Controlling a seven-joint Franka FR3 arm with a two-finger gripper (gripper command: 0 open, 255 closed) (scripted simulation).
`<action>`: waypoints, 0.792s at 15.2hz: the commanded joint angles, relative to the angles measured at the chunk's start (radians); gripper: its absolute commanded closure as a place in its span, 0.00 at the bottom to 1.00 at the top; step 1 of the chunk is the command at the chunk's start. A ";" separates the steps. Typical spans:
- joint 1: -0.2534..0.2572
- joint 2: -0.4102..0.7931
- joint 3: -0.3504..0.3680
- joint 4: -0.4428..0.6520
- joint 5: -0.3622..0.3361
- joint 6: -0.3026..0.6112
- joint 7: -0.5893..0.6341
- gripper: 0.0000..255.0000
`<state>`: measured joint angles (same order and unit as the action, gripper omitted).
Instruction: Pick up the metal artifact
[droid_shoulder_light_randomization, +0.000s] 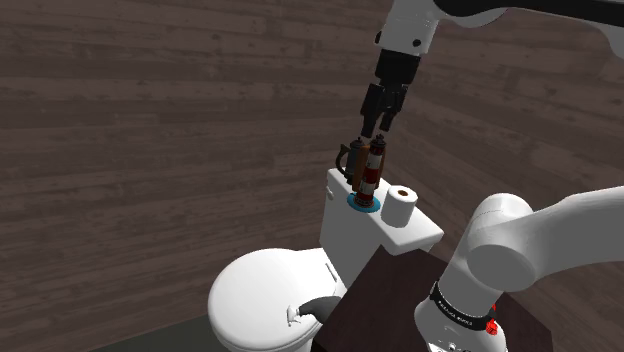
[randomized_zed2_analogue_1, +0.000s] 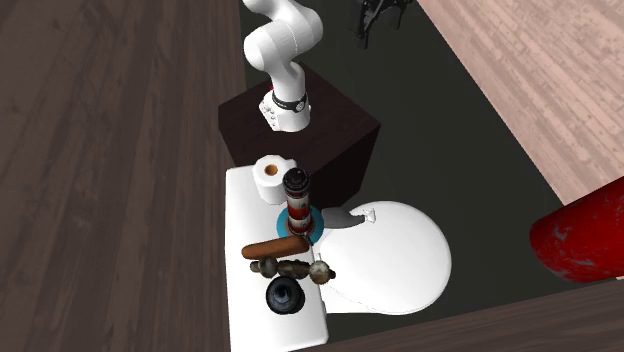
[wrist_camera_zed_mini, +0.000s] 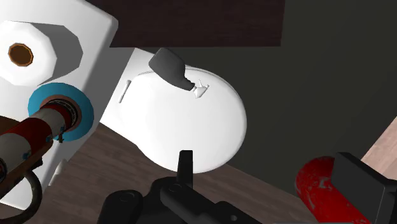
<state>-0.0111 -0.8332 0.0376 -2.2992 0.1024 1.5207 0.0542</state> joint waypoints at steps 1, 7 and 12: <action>0.000 0.000 0.000 0.000 0.000 0.000 0.000 0.00; -0.028 0.037 -0.111 -0.090 -0.067 0.165 -0.140 0.00; -0.048 0.111 -0.208 -0.126 -0.107 0.310 -0.256 0.00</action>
<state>-0.0546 -0.7332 -0.1498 -2.4122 0.0036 1.7975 -0.1764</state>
